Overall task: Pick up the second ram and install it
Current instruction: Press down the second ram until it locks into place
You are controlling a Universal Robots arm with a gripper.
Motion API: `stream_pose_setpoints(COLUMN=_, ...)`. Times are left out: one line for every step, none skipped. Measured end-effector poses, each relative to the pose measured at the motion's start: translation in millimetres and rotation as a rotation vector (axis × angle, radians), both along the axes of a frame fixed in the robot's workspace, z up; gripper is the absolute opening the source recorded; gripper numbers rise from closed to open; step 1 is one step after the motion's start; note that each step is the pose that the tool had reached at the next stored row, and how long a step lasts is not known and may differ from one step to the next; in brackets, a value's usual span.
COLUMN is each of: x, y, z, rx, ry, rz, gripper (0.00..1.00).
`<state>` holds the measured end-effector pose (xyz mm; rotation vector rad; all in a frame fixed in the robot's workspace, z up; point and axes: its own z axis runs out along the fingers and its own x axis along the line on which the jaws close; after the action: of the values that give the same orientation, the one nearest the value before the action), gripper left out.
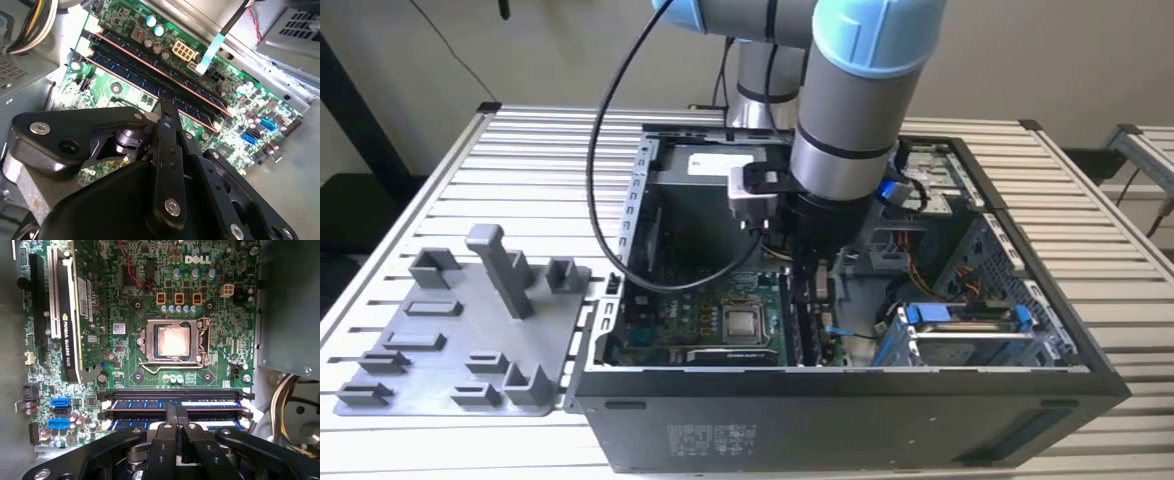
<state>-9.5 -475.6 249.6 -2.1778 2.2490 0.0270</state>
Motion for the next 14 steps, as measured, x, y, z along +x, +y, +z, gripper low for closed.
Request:
stream_pose_setpoints(x=0.0, y=0.0, z=3.0, rx=0.0, ry=0.0, rz=0.0, gripper=0.11)
stream_pose_setpoints(x=0.0, y=0.0, z=6.5, rx=-0.0001, ry=0.0, rz=0.0, gripper=0.11)
stream_pose_setpoints(x=0.0, y=0.0, z=10.1, rx=0.0, ry=0.0, rz=0.0, gripper=0.11)
stream_pose_setpoints(x=0.0, y=0.0, z=14.0, rx=-0.0002, ry=0.0, rz=0.0, gripper=0.11)
stream_pose_setpoints(x=0.0, y=0.0, z=17.4, rx=0.0, ry=0.0, rz=0.0, gripper=0.11)
stream_pose_setpoints(x=0.0, y=0.0, z=19.6, rx=0.0, ry=0.0, rz=0.0, gripper=0.11)
stream_pose_setpoints(x=0.0, y=0.0, z=20.8, rx=0.0, ry=0.0, rz=0.0, gripper=0.11)
stream_pose_setpoints(x=0.0, y=0.0, z=20.7, rx=0.0003, ry=-0.0001, rz=0.0, gripper=0.11)
stream_pose_setpoints(x=0.0, y=0.0, z=20.7, rx=0.0005, ry=-0.0001, rz=0.0, gripper=0.11)
stream_pose_setpoints(x=0.0, y=0.0, z=20.7, rx=0.0009, ry=0.0, rz=0.0, gripper=0.11)
stream_pose_setpoints(x=0.0, y=0.0, z=20.8, rx=0.001, ry=0.0, rz=0.0, gripper=0.11)
stream_pose_setpoints(x=0.0, y=0.0, z=20.8, rx=0.0011, ry=0.0, rz=0.0, gripper=0.11)
stream_pose_setpoints(x=0.0, y=0.0, z=20.8, rx=0.0015, ry=0.0, rz=0.0, gripper=0.11)
stream_pose_setpoints(x=0.0, y=0.0, z=20.8, rx=0.0016, ry=0.0, rz=0.0, gripper=0.11)
